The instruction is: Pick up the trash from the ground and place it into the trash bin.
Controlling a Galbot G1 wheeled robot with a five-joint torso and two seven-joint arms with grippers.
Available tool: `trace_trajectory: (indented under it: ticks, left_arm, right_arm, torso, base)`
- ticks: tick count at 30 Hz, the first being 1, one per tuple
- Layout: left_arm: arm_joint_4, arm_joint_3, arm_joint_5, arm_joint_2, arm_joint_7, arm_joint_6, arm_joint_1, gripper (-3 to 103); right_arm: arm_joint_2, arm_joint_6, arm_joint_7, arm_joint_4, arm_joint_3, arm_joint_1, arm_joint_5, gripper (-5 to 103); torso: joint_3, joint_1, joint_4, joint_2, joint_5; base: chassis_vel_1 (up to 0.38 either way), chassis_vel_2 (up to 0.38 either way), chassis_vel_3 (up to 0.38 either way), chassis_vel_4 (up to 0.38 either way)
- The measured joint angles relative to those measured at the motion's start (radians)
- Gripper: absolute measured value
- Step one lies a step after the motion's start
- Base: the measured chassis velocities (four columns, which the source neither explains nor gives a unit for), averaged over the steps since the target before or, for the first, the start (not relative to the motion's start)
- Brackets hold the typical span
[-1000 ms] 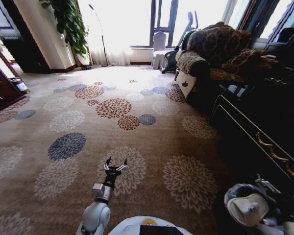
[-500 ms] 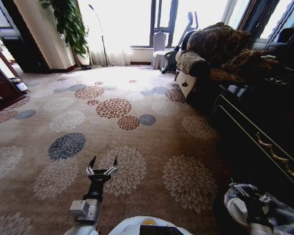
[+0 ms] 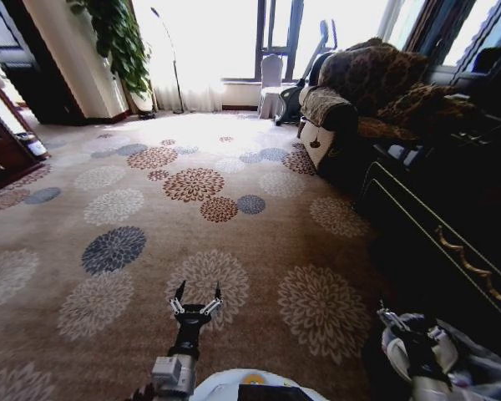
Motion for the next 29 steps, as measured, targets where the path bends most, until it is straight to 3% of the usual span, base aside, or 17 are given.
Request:
trace_trajectory:
  ticks: [29]
  left_arm:
    - [0.002,-0.002,-0.005,0.001,0.001,0.001,-0.003,100]
  right_arm:
    - [-0.001,-0.001,0.0,0.0,0.003,0.0,0.004,100]
  torso:
    - [0.0,0.0,0.0,0.0,-0.0001]
  base:
    - [0.0,0.0,0.0,0.0]
